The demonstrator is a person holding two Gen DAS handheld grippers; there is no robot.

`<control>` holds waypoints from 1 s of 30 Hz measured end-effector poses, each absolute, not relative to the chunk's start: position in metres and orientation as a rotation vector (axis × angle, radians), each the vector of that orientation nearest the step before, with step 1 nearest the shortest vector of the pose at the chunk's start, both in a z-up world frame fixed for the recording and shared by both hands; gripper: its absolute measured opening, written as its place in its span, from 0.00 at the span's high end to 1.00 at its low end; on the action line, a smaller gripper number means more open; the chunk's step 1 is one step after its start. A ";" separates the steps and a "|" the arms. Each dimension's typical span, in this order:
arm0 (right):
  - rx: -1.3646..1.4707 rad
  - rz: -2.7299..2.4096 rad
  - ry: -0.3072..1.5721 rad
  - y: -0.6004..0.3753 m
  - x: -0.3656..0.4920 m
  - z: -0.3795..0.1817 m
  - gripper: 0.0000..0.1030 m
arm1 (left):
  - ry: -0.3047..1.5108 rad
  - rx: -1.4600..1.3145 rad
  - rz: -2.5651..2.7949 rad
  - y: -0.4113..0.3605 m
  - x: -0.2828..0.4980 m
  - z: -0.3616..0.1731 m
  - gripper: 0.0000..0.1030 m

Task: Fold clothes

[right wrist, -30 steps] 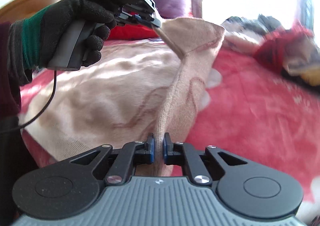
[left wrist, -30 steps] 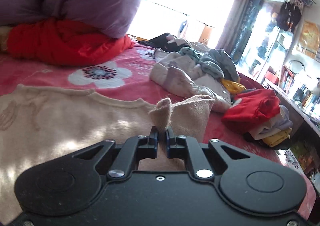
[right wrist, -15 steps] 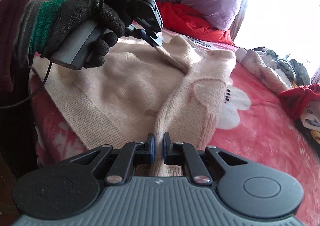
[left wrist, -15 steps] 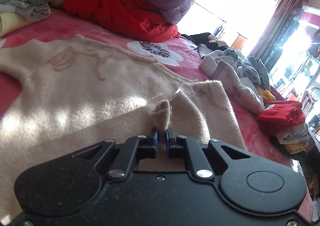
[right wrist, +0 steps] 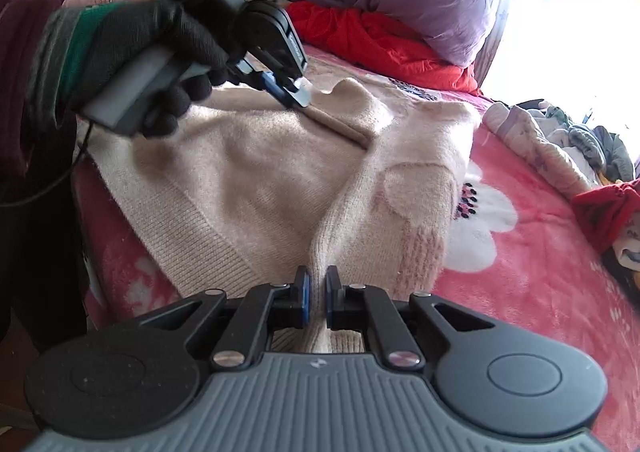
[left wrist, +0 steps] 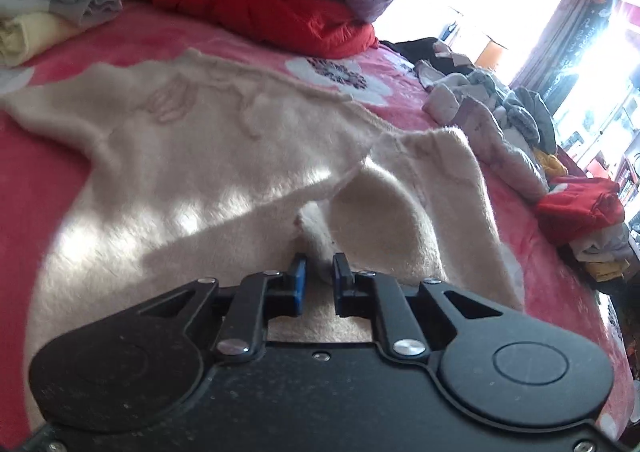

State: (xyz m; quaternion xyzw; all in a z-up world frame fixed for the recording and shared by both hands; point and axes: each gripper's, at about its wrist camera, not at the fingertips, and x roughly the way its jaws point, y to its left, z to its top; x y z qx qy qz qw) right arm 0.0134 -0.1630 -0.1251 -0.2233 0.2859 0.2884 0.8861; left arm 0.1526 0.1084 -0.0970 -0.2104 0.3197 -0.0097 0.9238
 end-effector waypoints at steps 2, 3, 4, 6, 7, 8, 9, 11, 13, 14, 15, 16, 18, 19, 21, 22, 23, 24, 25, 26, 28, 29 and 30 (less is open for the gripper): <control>-0.476 0.598 0.587 -0.162 0.012 -0.126 0.91 | 0.617 -0.402 0.001 0.115 0.151 -0.080 0.86; -0.474 0.600 0.586 -0.162 0.012 -0.126 0.91 | 0.599 -0.375 -0.012 0.115 0.155 -0.069 0.72; -0.474 0.600 0.585 -0.163 0.012 -0.126 0.91 | 0.602 -0.360 -0.043 0.113 0.167 -0.063 0.55; -0.481 0.601 0.585 -0.162 0.012 -0.127 0.91 | 0.621 -0.343 -0.109 0.108 0.191 -0.058 0.51; -0.483 0.601 0.584 -0.162 0.012 -0.128 0.91 | 0.635 -0.346 -0.141 0.104 0.207 -0.060 0.51; -0.484 0.600 0.584 -0.162 0.012 -0.128 0.91 | 0.661 -0.349 -0.164 0.101 0.224 -0.065 0.51; -0.483 0.600 0.584 -0.162 0.012 -0.128 0.91 | 0.698 -0.354 -0.178 0.098 0.241 -0.072 0.51; -0.485 0.601 0.584 -0.162 0.012 -0.128 0.91 | 0.742 -0.361 -0.199 0.093 0.269 -0.082 0.51; -0.486 0.604 0.584 -0.162 0.013 -0.129 0.91 | 0.757 -0.344 -0.238 0.086 0.290 -0.086 0.51; -0.484 0.605 0.587 -0.162 0.013 -0.130 0.91 | 0.765 -0.320 -0.241 0.083 0.300 -0.087 0.51; -0.483 0.605 0.588 -0.162 0.014 -0.130 0.91 | 0.773 -0.296 -0.243 0.080 0.310 -0.089 0.51; -0.481 0.608 0.589 -0.162 0.014 -0.130 0.91 | 0.780 -0.271 -0.245 0.077 0.320 -0.090 0.51; -0.477 0.612 0.592 -0.163 0.015 -0.130 0.91 | 0.796 -0.224 -0.250 0.070 0.340 -0.093 0.52; -0.474 0.614 0.594 -0.163 0.016 -0.131 0.91 | 0.818 -0.232 -0.273 0.072 0.349 -0.098 0.52; -0.467 0.618 0.599 -0.164 0.017 -0.131 0.91 | 0.853 -0.241 -0.294 0.074 0.364 -0.106 0.52; -0.463 0.620 0.601 -0.164 0.018 -0.131 0.91 | 0.847 -0.241 -0.305 0.075 0.367 -0.106 0.52; -0.460 0.623 0.604 -0.164 0.018 -0.132 0.91 | 0.842 -0.240 -0.317 0.076 0.370 -0.107 0.52; -0.455 0.625 0.606 -0.164 0.019 -0.132 0.91 | 0.840 -0.235 -0.341 0.075 0.370 -0.107 0.52; -0.451 0.626 0.609 -0.165 0.020 -0.132 0.91 | 0.837 -0.230 -0.364 0.074 0.371 -0.108 0.60; -0.449 0.627 0.611 -0.164 0.020 -0.133 0.91 | 0.834 -0.224 -0.387 0.073 0.371 -0.108 0.68; -0.446 0.630 0.613 -0.164 0.020 -0.133 0.91 | 0.812 -0.189 -0.408 0.068 0.368 -0.105 0.81; -0.445 0.630 0.613 -0.164 0.020 -0.133 0.91 | 0.798 -0.165 -0.413 0.064 0.366 -0.103 0.86; -0.445 0.631 0.612 -0.164 0.020 -0.132 0.91 | 0.786 -0.142 -0.423 0.061 0.363 -0.101 0.94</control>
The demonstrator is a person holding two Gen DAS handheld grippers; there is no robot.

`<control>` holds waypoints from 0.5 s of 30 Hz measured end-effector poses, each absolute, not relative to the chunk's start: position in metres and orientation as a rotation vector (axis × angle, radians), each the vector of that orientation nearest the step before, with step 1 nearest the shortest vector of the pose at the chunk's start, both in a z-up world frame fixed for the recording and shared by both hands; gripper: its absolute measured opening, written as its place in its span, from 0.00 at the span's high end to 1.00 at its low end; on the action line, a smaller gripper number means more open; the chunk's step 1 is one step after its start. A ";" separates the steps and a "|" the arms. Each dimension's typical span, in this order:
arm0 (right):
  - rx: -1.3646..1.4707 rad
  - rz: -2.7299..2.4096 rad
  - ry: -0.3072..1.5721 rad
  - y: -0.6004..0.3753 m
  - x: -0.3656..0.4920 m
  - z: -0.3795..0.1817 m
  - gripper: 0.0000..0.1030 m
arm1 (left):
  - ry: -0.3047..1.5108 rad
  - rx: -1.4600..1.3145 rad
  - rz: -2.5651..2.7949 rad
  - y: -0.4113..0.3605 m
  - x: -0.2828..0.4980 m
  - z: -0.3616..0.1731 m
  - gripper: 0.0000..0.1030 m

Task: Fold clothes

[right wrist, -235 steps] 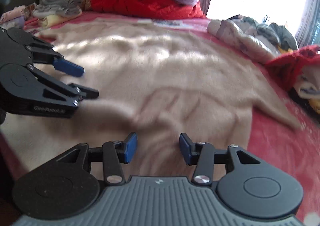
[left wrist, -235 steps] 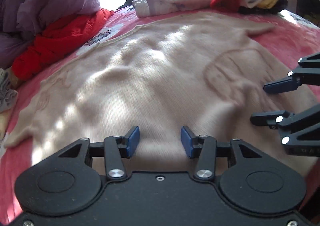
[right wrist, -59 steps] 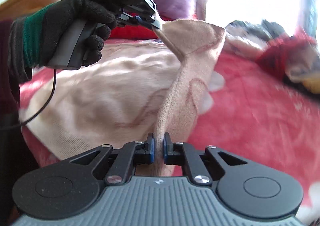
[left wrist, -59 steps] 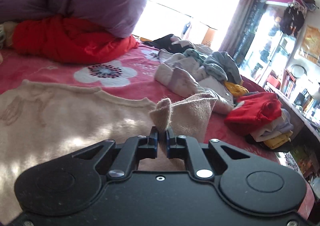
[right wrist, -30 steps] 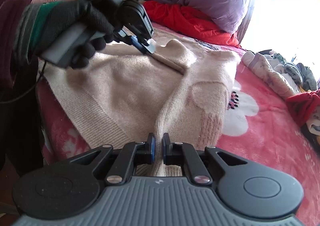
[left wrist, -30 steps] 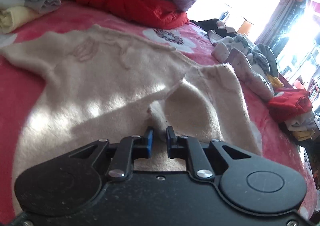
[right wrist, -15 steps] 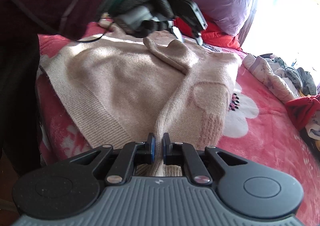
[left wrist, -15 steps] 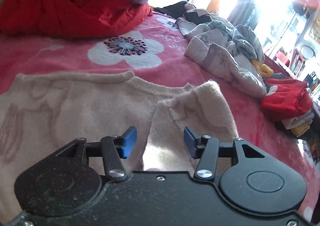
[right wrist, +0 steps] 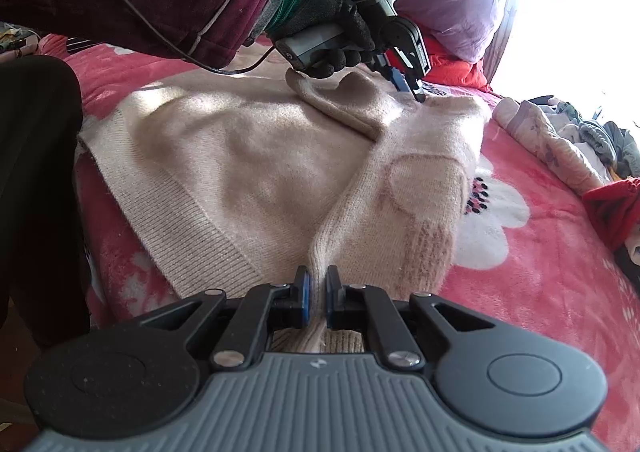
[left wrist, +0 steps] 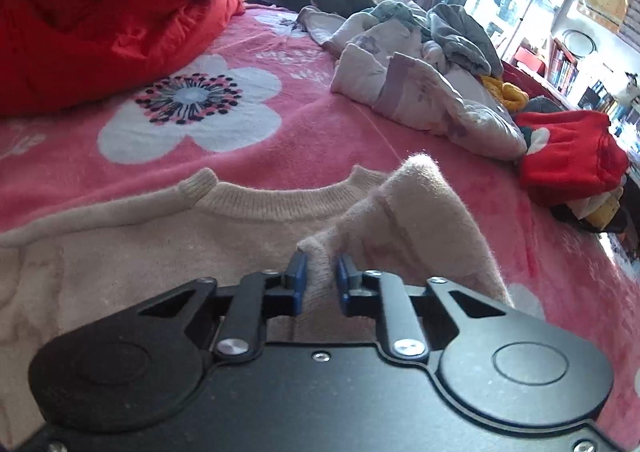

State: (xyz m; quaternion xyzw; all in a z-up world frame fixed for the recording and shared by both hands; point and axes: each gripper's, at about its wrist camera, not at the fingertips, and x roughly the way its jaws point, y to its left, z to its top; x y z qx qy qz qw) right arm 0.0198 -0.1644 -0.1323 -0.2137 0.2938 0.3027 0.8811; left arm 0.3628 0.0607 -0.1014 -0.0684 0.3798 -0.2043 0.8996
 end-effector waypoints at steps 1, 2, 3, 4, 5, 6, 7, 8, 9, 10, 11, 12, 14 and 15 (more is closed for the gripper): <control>-0.447 0.630 0.609 -0.164 0.019 -0.132 0.91 | 0.769 -0.120 -0.423 0.057 0.360 -0.099 0.95; -0.451 0.629 0.604 -0.164 0.018 -0.131 0.91 | 0.749 -0.093 -0.416 0.055 0.358 -0.094 0.95; -0.458 0.621 0.595 -0.164 0.017 -0.129 0.91 | 0.728 -0.078 -0.417 0.053 0.359 -0.087 0.95; -0.459 0.615 0.586 -0.164 0.016 -0.126 0.91 | 0.707 -0.062 -0.418 0.050 0.359 -0.080 0.95; -0.459 0.610 0.577 -0.164 0.015 -0.123 0.91 | 0.686 -0.047 -0.419 0.048 0.359 -0.072 0.95; -0.460 0.604 0.567 -0.164 0.014 -0.120 0.91 | 0.674 -0.026 -0.420 0.045 0.361 -0.067 0.95; -0.461 0.599 0.564 -0.162 0.015 -0.118 0.91 | 0.663 -0.005 -0.419 0.043 0.364 -0.061 0.95; -0.465 0.599 0.566 -0.160 0.015 -0.117 0.91 | 0.668 0.009 -0.409 0.042 0.367 -0.062 0.95; -0.468 0.601 0.569 -0.157 0.017 -0.116 0.91 | 0.674 0.024 -0.399 0.041 0.371 -0.063 0.95; -0.476 0.606 0.569 -0.153 0.018 -0.116 0.91 | 0.680 0.039 -0.388 0.040 0.374 -0.064 0.95; -0.485 0.612 0.570 -0.149 0.018 -0.116 0.91 | 0.686 0.053 -0.378 0.039 0.377 -0.065 0.95; -0.490 0.618 0.572 -0.145 0.018 -0.116 0.91 | 0.697 0.049 -0.364 0.040 0.380 -0.069 0.95; -0.501 0.631 0.576 -0.139 0.018 -0.116 0.91 | 0.696 0.029 -0.357 0.043 0.379 -0.072 0.95; -0.500 0.631 0.575 -0.138 0.017 -0.113 0.91 | 0.687 0.023 -0.357 0.043 0.377 -0.071 0.95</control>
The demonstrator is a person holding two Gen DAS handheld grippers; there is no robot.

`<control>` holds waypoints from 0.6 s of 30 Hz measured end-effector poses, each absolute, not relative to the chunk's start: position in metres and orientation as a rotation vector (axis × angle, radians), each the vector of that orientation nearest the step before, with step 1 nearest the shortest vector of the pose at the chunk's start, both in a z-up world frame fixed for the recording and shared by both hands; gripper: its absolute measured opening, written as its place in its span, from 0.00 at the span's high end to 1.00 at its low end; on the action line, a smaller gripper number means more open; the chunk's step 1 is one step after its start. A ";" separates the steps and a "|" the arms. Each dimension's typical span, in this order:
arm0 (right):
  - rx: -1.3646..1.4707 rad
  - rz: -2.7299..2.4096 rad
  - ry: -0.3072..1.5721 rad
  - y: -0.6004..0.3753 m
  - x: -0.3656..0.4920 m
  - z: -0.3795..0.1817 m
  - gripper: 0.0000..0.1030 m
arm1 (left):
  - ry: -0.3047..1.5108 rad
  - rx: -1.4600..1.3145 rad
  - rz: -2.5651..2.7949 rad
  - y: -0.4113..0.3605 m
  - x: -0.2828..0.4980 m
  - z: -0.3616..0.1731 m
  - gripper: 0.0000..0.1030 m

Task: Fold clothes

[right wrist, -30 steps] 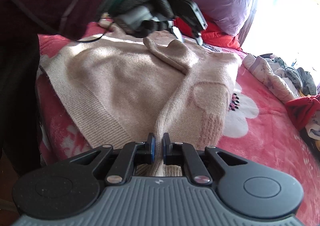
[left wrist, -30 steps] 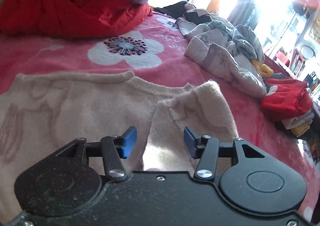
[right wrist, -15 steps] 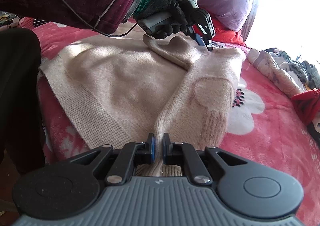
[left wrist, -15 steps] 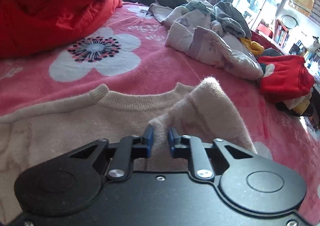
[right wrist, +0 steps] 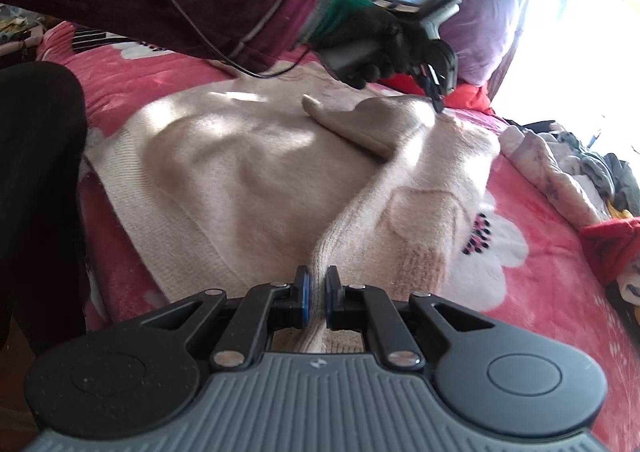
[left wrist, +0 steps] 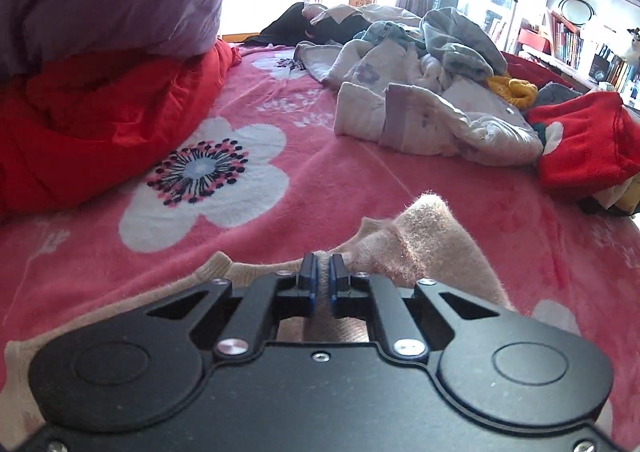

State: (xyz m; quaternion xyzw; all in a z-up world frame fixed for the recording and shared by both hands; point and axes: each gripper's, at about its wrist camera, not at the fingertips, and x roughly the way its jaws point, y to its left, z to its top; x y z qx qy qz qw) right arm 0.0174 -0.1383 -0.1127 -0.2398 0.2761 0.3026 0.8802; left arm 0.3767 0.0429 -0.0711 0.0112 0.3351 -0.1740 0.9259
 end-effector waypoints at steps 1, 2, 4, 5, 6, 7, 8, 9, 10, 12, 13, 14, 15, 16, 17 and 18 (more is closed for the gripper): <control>-0.498 0.630 0.575 -0.138 0.017 -0.110 0.91 | 0.678 0.024 -0.360 0.042 0.375 -0.069 0.95; -0.496 0.630 0.574 -0.138 0.016 -0.106 0.91 | 0.667 0.031 -0.363 0.041 0.374 -0.066 0.95; -0.490 0.632 0.567 -0.136 0.017 -0.099 0.91 | 0.650 0.047 -0.364 0.041 0.372 -0.060 0.95; -0.486 0.635 0.561 -0.135 0.018 -0.095 0.91 | 0.643 0.042 -0.362 0.043 0.371 -0.057 0.95; -0.482 0.638 0.556 -0.133 0.019 -0.090 0.91 | 0.643 0.042 -0.358 0.044 0.372 -0.058 0.95; -0.506 0.650 0.568 -0.128 0.019 -0.093 0.91 | 0.643 0.041 -0.354 0.045 0.373 -0.058 0.95; -0.517 0.653 0.579 -0.124 0.021 -0.099 0.91 | 0.644 0.042 -0.350 0.045 0.373 -0.059 0.95; -0.518 0.655 0.602 -0.120 0.023 -0.106 0.90 | 0.662 0.069 -0.340 0.043 0.375 -0.065 0.95; -0.536 0.659 0.614 -0.119 0.020 -0.110 0.89 | 0.683 0.100 -0.333 0.039 0.377 -0.073 0.95; -0.533 0.669 0.617 -0.125 0.014 -0.110 0.82 | 0.713 0.149 -0.322 0.034 0.381 -0.088 0.95; -0.458 0.681 0.612 -0.139 0.011 -0.100 0.77 | 0.717 0.152 -0.320 0.034 0.382 -0.091 0.95; -0.382 0.693 0.607 -0.154 0.009 -0.091 0.61 | 0.719 0.143 -0.319 0.034 0.383 -0.093 0.95; -0.290 0.696 0.603 -0.172 0.008 -0.084 0.51 | 0.717 0.133 -0.318 0.036 0.383 -0.093 0.95; -0.229 0.684 0.601 -0.188 0.008 -0.082 0.50 | 0.715 0.123 -0.317 0.037 0.384 -0.093 0.95; -0.169 0.673 0.600 -0.203 0.009 -0.079 0.53 | 0.715 0.120 -0.317 0.038 0.384 -0.093 0.95; -0.173 0.666 0.594 -0.207 0.007 -0.080 0.53 | 0.715 0.118 -0.317 0.038 0.385 -0.093 0.95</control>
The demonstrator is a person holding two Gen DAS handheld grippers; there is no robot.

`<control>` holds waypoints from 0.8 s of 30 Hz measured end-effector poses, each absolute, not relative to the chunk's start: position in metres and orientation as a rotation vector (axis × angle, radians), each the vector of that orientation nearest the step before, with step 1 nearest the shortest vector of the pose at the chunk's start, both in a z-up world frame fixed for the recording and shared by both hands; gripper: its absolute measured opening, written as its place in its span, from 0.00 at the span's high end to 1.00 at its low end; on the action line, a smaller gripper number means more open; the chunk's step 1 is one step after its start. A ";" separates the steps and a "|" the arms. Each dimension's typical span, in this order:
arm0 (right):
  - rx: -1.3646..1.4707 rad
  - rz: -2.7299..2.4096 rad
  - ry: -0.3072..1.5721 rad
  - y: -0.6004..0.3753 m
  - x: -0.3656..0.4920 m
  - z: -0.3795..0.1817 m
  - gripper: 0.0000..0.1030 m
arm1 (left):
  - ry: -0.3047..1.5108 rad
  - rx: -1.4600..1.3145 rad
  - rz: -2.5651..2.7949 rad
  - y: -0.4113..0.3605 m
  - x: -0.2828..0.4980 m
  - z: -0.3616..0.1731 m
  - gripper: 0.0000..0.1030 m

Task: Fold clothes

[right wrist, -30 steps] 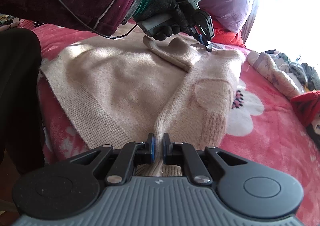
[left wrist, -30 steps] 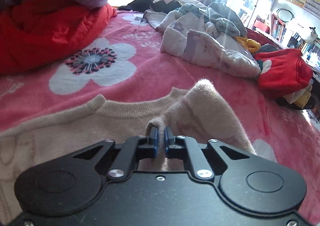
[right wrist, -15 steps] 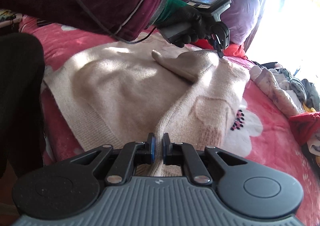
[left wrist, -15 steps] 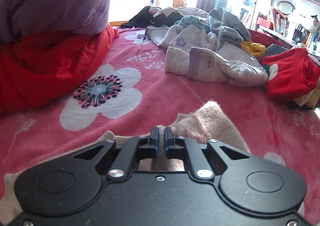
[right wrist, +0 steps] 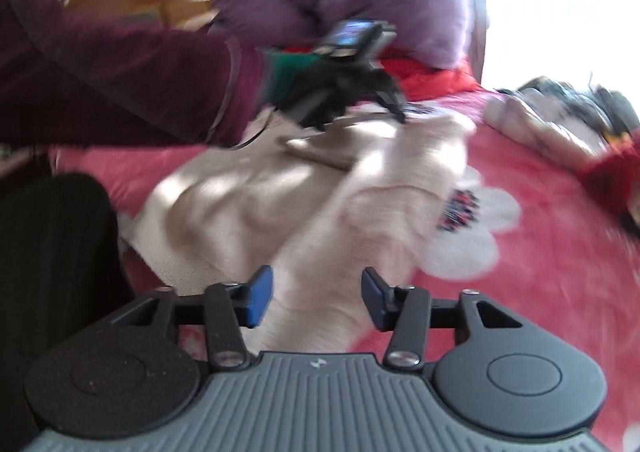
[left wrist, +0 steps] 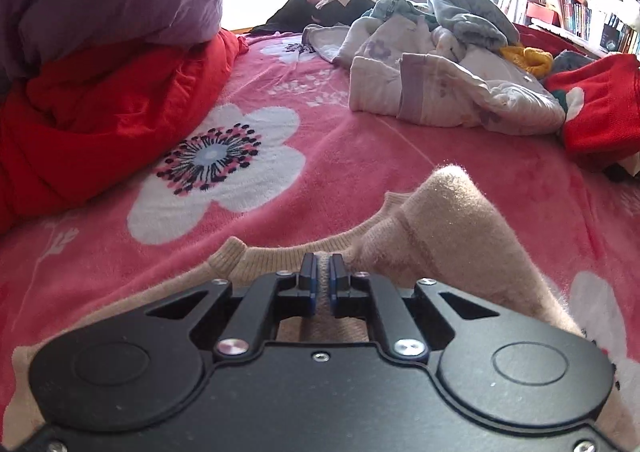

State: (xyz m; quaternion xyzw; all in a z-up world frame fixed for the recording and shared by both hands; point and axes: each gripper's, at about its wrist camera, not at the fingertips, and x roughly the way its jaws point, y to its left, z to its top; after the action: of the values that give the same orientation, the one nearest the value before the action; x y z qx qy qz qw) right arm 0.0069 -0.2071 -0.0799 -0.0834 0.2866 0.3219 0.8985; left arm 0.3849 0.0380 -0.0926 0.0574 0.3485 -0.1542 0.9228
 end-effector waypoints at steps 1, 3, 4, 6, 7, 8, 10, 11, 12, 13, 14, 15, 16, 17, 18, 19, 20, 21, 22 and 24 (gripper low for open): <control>-0.178 0.660 0.587 -0.211 0.005 -0.081 0.53 | 0.716 0.119 -0.315 0.038 0.385 -0.092 0.95; -0.296 0.683 0.576 -0.194 -0.004 -0.090 0.53 | 0.717 0.109 -0.312 0.038 0.386 -0.091 0.95; -0.370 0.695 0.559 -0.183 -0.010 -0.095 0.53 | 0.717 0.094 -0.310 0.040 0.386 -0.090 0.95; -0.520 0.731 0.511 -0.162 -0.024 -0.104 0.54 | 0.719 0.084 -0.309 0.041 0.385 -0.089 0.95; -0.554 0.729 0.507 -0.155 -0.024 -0.108 0.53 | 0.720 0.085 -0.309 0.041 0.385 -0.088 0.95; -0.587 0.726 0.504 -0.148 -0.025 -0.112 0.52 | 0.720 0.086 -0.309 0.041 0.385 -0.088 0.95; -0.618 0.696 0.558 -0.140 -0.017 -0.121 0.53 | 0.722 0.079 -0.307 0.041 0.384 -0.088 0.95; -0.633 0.681 0.585 -0.136 -0.013 -0.125 0.58 | 0.723 0.075 -0.306 0.041 0.384 -0.088 0.95; -0.622 0.687 0.608 -0.136 -0.011 -0.126 0.72 | 0.725 0.071 -0.305 0.042 0.384 -0.088 0.95; -0.611 0.692 0.630 -0.136 -0.009 -0.126 0.83 | 0.727 0.070 -0.304 0.042 0.385 -0.088 0.95; -0.589 0.690 0.627 -0.136 -0.009 -0.123 0.90 | 0.726 0.070 -0.305 0.043 0.385 -0.087 0.95; -0.551 0.677 0.594 -0.139 -0.008 -0.115 0.90 | 0.721 0.068 -0.307 0.044 0.385 -0.085 0.95; -0.493 0.658 0.539 -0.143 -0.008 -0.102 0.90 | 0.711 0.062 -0.308 0.046 0.384 -0.082 0.95; -0.436 0.638 0.485 -0.147 -0.008 -0.089 0.90 | 0.700 0.054 -0.309 0.048 0.384 -0.079 0.95; -0.387 0.618 0.448 -0.147 -0.006 -0.077 0.90 | 0.692 0.051 -0.312 0.050 0.384 -0.077 0.95; -0.381 0.607 0.441 -0.142 -0.003 -0.076 0.90 | 0.695 0.051 -0.316 0.051 0.386 -0.077 0.95; -0.375 0.597 0.435 -0.136 0.001 -0.075 0.88 | 0.697 0.052 -0.320 0.052 0.387 -0.077 0.95; -0.390 0.615 0.485 -0.130 0.004 -0.086 0.79 | 0.705 0.061 -0.323 0.051 0.388 -0.079 0.95; -0.404 0.632 0.535 -0.124 0.007 -0.097 0.71 | 0.712 0.070 -0.327 0.050 0.389 -0.081 0.95; -0.417 0.692 0.597 -0.126 0.001 -0.111 0.60 | 0.727 0.096 -0.332 0.048 0.390 -0.086 0.95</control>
State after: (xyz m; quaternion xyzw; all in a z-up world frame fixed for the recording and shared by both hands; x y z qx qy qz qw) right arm 0.0006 -0.1257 -0.1111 -0.1998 0.2863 0.3317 0.8764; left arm 0.3900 0.0483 -0.0862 0.0466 0.3537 -0.1615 0.9202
